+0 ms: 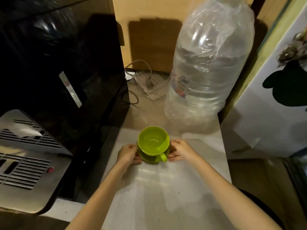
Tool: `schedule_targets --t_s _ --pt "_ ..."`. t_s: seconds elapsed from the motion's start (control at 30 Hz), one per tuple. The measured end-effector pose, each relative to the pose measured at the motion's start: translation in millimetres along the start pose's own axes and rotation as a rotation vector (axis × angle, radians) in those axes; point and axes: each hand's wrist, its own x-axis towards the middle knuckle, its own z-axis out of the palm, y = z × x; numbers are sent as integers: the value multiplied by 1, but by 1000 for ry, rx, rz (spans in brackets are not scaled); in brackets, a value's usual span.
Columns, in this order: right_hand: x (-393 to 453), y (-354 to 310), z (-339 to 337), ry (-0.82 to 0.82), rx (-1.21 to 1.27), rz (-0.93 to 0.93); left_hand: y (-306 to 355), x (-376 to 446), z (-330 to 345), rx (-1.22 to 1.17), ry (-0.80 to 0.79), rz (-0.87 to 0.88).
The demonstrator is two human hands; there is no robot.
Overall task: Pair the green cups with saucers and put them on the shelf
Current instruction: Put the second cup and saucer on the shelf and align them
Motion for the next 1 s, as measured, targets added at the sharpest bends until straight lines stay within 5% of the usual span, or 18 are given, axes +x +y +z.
schedule_targets --t_s 0.37,1.0 --pt "23 7 5 182 -120 19 3 9 -4 55 -34 -9" --pt "-44 -38 -36 -4 -27 -77 49 -44 -6 -149 -247 141"
